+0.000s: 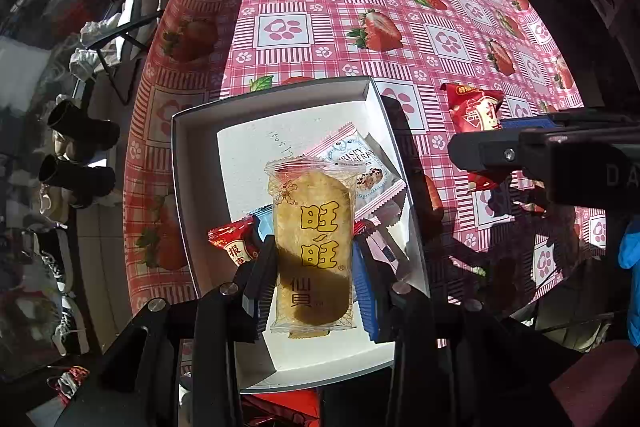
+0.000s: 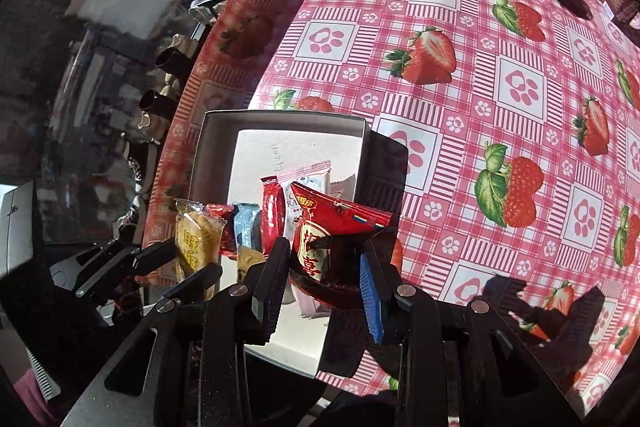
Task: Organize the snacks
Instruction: 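Lower both snacks into the white box beside the other packets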
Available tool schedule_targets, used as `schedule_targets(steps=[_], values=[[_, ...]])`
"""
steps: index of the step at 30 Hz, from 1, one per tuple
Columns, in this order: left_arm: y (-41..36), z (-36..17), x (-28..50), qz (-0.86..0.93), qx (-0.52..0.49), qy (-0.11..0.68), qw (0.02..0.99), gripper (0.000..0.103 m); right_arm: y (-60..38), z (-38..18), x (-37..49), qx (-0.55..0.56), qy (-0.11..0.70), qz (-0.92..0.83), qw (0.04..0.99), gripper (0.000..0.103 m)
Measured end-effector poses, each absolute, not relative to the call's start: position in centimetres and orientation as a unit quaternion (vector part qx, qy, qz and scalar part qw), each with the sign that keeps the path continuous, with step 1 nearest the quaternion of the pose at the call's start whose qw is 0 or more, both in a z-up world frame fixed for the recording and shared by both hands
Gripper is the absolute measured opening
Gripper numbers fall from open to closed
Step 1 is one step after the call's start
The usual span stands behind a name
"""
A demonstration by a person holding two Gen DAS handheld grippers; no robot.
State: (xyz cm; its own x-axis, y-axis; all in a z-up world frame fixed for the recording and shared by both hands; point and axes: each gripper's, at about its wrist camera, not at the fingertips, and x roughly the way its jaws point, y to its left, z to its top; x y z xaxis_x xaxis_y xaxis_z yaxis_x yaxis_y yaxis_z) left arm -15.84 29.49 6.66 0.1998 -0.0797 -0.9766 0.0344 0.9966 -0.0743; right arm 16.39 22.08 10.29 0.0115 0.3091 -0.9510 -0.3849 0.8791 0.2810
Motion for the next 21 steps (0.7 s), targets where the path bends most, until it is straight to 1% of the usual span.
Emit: schedule_targets(steps=[6, 15, 21], values=[[30.8, 6.3, -15.9, -0.024, -0.026, 0.633, 0.774, 0.040, 23.9, 8.9, 15.4, -0.035, 0.673, 0.254, 0.694, 0.036], [32.3, 3.6, -16.3, -0.007, -0.056, 0.659, 0.750, 0.040, 26.0, 6.9, 14.7, -0.070, 0.691, 0.262, 0.670, 0.036], [32.4, 2.9, -16.2, -0.009, -0.062, 0.665, 0.744, 0.040, 26.9, 5.9, 14.2, -0.089, 0.700, 0.266, 0.656, 0.036]])
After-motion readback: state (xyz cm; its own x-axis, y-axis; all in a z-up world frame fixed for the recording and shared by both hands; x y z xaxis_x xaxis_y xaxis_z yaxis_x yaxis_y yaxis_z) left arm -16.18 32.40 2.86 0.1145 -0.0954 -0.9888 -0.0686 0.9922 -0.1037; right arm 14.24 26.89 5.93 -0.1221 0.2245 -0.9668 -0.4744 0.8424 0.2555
